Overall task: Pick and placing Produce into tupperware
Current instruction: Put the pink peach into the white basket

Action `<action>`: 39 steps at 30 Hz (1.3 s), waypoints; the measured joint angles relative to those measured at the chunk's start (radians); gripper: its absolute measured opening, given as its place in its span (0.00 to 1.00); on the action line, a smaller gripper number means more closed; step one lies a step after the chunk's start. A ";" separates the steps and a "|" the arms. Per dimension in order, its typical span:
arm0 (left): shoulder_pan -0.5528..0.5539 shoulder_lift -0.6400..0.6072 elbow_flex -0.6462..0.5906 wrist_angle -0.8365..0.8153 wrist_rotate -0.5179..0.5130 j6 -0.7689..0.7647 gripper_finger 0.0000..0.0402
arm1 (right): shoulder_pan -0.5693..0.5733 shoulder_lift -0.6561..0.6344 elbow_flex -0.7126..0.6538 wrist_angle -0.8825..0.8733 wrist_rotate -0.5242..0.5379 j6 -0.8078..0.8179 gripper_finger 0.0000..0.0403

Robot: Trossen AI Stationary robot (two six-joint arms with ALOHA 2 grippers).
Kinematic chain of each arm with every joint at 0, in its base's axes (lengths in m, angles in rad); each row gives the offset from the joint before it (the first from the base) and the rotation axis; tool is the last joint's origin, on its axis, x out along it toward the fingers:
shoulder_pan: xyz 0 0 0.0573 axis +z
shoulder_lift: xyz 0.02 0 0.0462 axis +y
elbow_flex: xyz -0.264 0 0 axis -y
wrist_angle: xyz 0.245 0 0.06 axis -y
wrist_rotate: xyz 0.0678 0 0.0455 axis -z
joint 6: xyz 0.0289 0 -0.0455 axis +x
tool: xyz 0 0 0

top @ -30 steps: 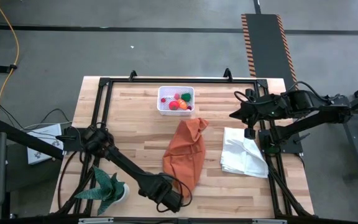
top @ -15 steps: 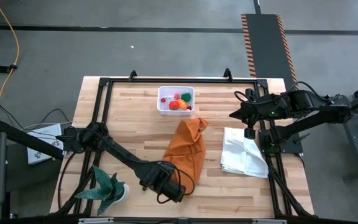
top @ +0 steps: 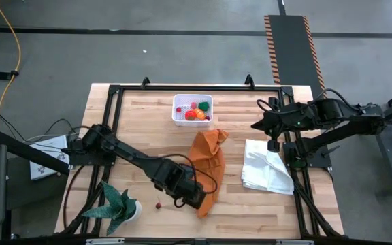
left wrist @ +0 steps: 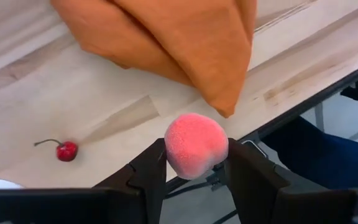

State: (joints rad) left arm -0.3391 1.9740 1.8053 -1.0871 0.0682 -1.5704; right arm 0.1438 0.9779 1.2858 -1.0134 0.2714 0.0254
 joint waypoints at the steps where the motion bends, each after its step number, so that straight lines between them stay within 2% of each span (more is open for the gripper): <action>1: 0.007 -0.009 0.000 -0.005 0.003 0.006 0.35 | 0.000 0.000 0.000 0.001 0.000 0.000 0.00; 25: 0.247 -0.221 0.000 -0.232 0.032 0.305 0.35 | 0.000 0.000 0.000 0.032 0.002 -0.011 0.00; 31: 0.346 -0.244 -0.001 -0.319 0.045 0.464 0.35 | 0.000 0.000 0.000 0.041 0.014 -0.011 0.00; 39: 0.513 -0.246 0.000 -0.334 0.063 0.734 0.35 | 0.000 0.000 0.000 0.078 0.027 0.019 0.00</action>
State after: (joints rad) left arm 0.1743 1.7275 1.8050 -1.4214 0.1315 -0.8361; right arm 0.1437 0.9779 1.2858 -0.9350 0.2984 0.0447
